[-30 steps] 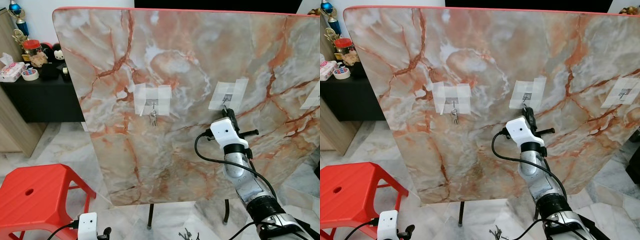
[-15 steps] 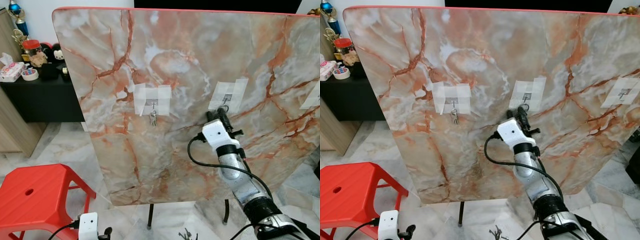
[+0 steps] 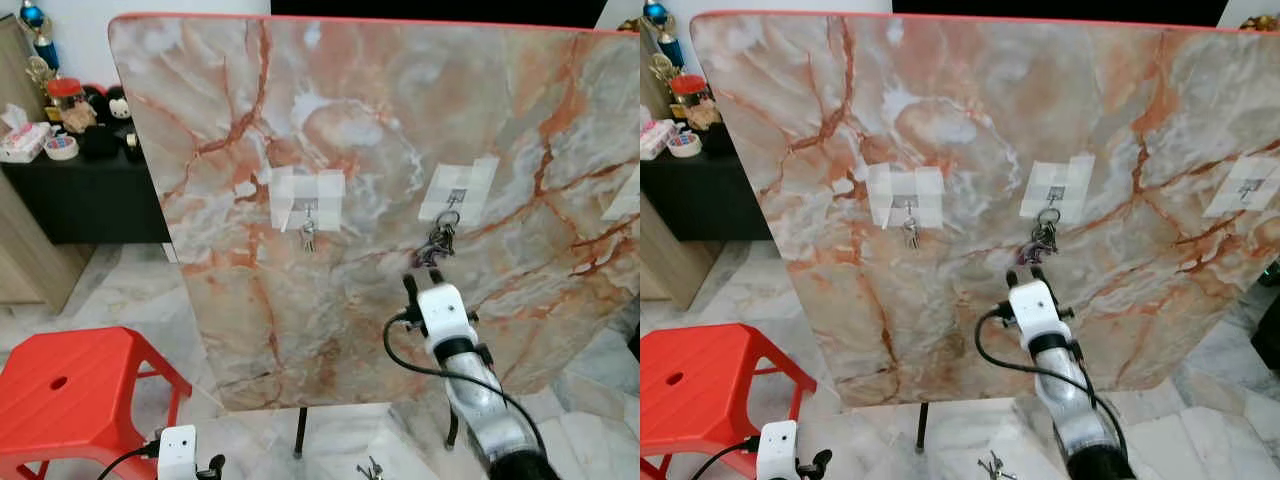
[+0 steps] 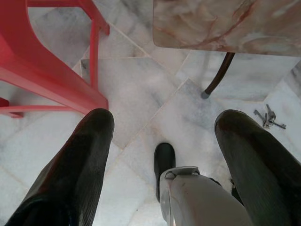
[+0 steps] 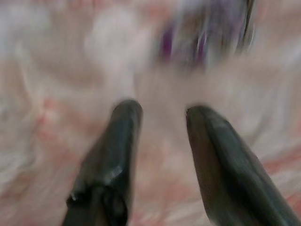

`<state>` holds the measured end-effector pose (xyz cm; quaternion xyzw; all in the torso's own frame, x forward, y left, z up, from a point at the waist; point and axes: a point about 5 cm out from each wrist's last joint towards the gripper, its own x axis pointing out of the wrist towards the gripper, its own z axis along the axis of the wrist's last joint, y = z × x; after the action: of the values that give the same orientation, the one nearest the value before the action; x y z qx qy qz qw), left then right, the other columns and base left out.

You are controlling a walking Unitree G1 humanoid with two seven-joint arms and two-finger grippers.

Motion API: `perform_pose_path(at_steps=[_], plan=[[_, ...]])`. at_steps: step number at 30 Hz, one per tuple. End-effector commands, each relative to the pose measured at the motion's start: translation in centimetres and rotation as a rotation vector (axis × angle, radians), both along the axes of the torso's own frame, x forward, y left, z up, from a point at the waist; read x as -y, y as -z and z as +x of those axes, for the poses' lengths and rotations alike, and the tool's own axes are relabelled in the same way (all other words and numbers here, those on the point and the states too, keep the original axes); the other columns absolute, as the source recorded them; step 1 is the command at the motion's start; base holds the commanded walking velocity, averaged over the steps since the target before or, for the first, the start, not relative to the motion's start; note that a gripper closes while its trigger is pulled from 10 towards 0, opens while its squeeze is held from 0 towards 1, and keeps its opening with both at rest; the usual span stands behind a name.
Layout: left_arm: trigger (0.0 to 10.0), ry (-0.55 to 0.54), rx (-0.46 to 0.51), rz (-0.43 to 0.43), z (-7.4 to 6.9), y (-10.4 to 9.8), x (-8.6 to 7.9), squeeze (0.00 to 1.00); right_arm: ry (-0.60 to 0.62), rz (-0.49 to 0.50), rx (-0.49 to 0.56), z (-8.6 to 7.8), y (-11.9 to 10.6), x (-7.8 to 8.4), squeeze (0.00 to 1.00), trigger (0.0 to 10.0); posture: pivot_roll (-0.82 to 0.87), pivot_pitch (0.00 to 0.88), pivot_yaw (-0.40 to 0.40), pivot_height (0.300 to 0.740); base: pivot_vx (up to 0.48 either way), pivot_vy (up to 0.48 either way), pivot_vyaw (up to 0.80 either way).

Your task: Hang keys on a hook

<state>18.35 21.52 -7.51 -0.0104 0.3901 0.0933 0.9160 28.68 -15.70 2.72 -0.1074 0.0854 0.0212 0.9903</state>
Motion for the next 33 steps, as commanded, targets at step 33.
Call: perform_pose_path(at_steps=[33], plan=[[10.0,0.022,-0.057,0.053,-0.1,-0.1,-1.6,0.00,0.354,0.346,-0.806,-10.9,11.7,-0.6,0.00,10.0,0.00,0.000,-0.005,0.740,0.000,0.000,0.00]])
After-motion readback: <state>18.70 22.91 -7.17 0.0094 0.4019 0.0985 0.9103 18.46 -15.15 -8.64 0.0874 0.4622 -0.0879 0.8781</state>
